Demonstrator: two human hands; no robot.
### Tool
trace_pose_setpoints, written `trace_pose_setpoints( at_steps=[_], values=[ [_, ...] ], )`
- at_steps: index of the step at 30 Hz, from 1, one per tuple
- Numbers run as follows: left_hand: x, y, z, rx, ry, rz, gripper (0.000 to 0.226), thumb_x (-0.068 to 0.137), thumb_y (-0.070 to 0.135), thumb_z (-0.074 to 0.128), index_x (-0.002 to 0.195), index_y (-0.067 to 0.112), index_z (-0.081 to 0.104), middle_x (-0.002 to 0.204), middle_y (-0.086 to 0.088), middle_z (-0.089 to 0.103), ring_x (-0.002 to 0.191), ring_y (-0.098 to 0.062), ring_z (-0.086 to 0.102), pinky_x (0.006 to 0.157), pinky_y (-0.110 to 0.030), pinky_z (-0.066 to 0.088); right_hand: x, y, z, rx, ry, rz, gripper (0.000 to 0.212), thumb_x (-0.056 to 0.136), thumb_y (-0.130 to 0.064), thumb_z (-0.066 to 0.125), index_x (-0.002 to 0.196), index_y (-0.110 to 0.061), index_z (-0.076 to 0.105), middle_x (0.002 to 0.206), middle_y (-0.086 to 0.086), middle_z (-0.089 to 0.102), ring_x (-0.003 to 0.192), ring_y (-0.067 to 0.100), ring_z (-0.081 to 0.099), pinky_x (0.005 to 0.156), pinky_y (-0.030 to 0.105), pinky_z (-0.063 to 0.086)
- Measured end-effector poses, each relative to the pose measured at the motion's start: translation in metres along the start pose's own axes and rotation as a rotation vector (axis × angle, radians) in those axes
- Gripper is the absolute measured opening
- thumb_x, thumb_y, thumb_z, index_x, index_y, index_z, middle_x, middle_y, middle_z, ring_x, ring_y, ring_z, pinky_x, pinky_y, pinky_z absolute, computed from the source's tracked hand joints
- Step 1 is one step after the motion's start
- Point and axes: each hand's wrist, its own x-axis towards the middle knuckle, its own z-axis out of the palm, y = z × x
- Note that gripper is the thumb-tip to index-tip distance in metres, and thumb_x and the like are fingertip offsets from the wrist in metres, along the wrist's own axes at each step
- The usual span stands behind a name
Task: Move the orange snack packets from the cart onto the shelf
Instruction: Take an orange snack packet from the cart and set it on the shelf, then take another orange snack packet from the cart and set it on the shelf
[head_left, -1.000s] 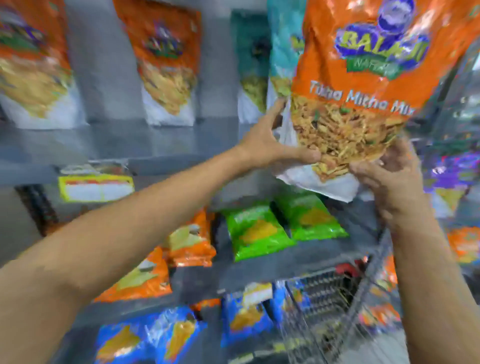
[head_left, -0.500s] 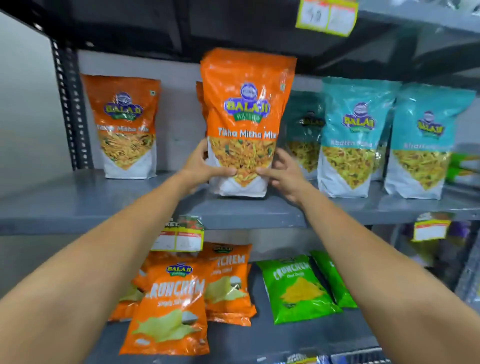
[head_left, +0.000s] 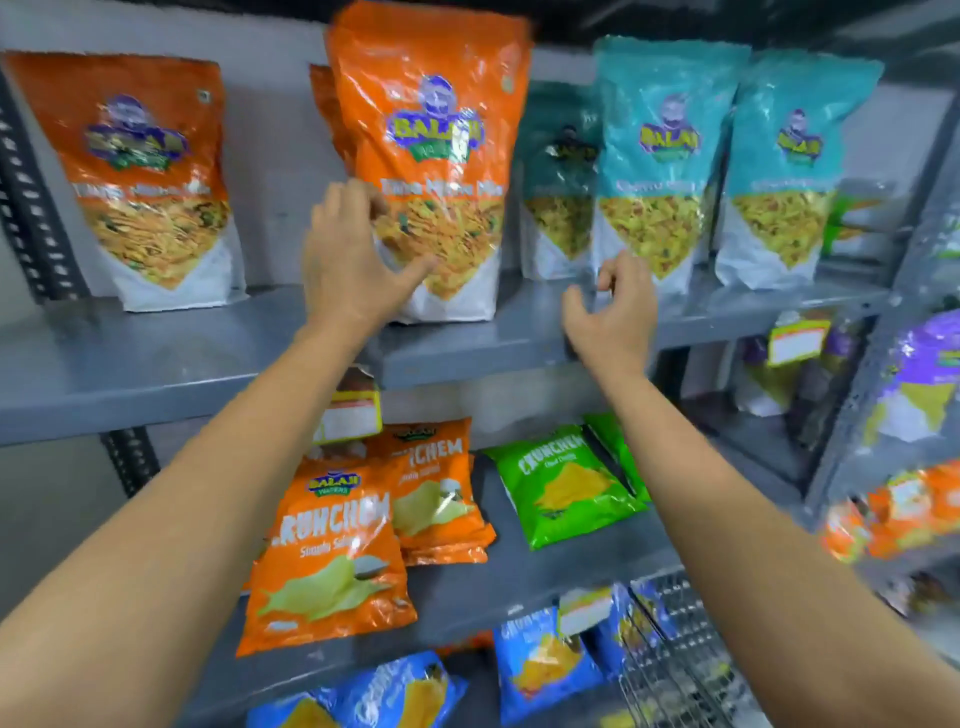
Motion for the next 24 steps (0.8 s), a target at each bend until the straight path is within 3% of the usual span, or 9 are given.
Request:
trace_pose_setpoints(
  at_steps=[5, 7, 9, 11, 16, 18, 21, 23, 24],
  values=[
    [-0.068, 0.072, 0.046, -0.033, -0.249, 0.362, 0.023, 0.073, 0.034, 0.061, 0.082, 0.015, 0.053, 0.084, -0.014, 0.061, 0.085, -0.035, 0.055, 0.077, -0.045, 0.041, -0.119, 0.066, -0.098, -0.304, 0.091, 0.256, 0.021, 0.066, -0.013, 0.066, 0.073, -0.002, 0.050, 0.077, 0.018, 0.052, 0.077, 0.036, 0.052, 0.072, 0.048, 0.038],
    [-0.112, 0.103, 0.080, -0.069, -0.338, 0.419, 0.022, 0.071, 0.034, 0.063, 0.081, 0.017, 0.053, 0.081, -0.011, 0.061, 0.085, -0.034, 0.057, 0.096, -0.047, 0.035, -0.170, 0.094, -0.141, -0.380, 0.101, 0.484, 0.026, 0.068, -0.016, 0.068, 0.083, 0.000, 0.054, 0.088, 0.020, 0.058, 0.088, 0.037, 0.054, 0.081, 0.045, 0.038],
    [-0.160, 0.135, 0.117, -0.164, -0.426, 0.378, 0.022, 0.068, 0.032, 0.066, 0.081, 0.019, 0.055, 0.083, -0.008, 0.062, 0.095, -0.030, 0.058, 0.113, -0.046, 0.017, -0.216, 0.117, -0.181, -0.441, 0.164, 0.752, 0.041, 0.070, -0.022, 0.074, 0.097, 0.002, 0.055, 0.101, 0.024, 0.059, 0.100, 0.039, 0.054, 0.087, 0.045, 0.039],
    [-0.209, 0.172, 0.154, -0.324, -0.550, 0.295, 0.022, 0.066, 0.031, 0.069, 0.081, 0.018, 0.057, 0.087, -0.007, 0.064, 0.102, -0.027, 0.057, 0.116, -0.044, 0.012, -0.250, 0.134, -0.217, -0.481, 0.240, 0.992, 0.058, 0.070, -0.028, 0.079, 0.111, 0.003, 0.052, 0.112, 0.025, 0.056, 0.109, 0.040, 0.052, 0.090, 0.042, 0.035],
    [-0.322, 0.254, 0.237, -0.661, -1.122, 0.085, 0.026, 0.067, 0.021, 0.076, 0.086, 0.011, 0.061, 0.090, -0.009, 0.064, 0.089, -0.029, 0.060, 0.081, -0.034, 0.044, -0.310, 0.185, -0.283, -0.504, 0.455, 1.457, 0.073, 0.056, -0.044, 0.086, 0.111, -0.009, 0.055, 0.114, 0.012, 0.062, 0.110, 0.030, 0.058, 0.097, 0.040, 0.045],
    [-0.362, 0.278, 0.271, -0.679, -1.318, 0.045, 0.036, 0.066, 0.019, 0.080, 0.095, 0.008, 0.062, 0.099, -0.012, 0.065, 0.094, -0.028, 0.060, 0.083, -0.031, 0.044, -0.345, 0.206, -0.305, -0.357, 0.398, 1.674, 0.072, 0.058, -0.047, 0.084, 0.118, -0.017, 0.057, 0.120, 0.002, 0.064, 0.110, 0.021, 0.061, 0.097, 0.037, 0.049],
    [-0.422, 0.308, 0.315, -0.614, -1.603, 0.055, 0.056, 0.066, 0.021, 0.082, 0.114, 0.008, 0.056, 0.120, -0.013, 0.058, 0.111, -0.027, 0.054, 0.091, -0.031, 0.042, -0.380, 0.235, -0.322, 0.011, 0.319, 2.095, 0.074, 0.069, -0.037, 0.081, 0.129, -0.006, 0.051, 0.132, 0.015, 0.058, 0.116, 0.030, 0.059, 0.100, 0.044, 0.049],
    [-0.460, 0.325, 0.338, -0.567, -1.788, 0.074, 0.069, 0.066, 0.021, 0.083, 0.125, 0.012, 0.049, 0.131, -0.012, 0.050, 0.119, -0.026, 0.050, 0.098, -0.036, 0.043, -0.393, 0.253, -0.329, -0.061, 0.266, 2.196, 0.086, 0.068, -0.032, 0.083, 0.137, -0.001, 0.042, 0.133, 0.016, 0.055, 0.117, 0.033, 0.056, 0.097, 0.043, 0.047],
    [-0.478, 0.332, 0.349, -0.550, -1.878, 0.089, 0.075, 0.066, 0.019, 0.083, 0.129, 0.013, 0.045, 0.136, -0.011, 0.047, 0.122, -0.026, 0.048, 0.100, -0.039, 0.044, -0.402, 0.259, -0.334, -0.099, 0.285, 2.192, 0.084, 0.066, -0.027, 0.085, 0.135, -0.003, 0.044, 0.119, 0.013, 0.061, 0.104, 0.030, 0.060, 0.087, 0.040, 0.050]
  ],
)
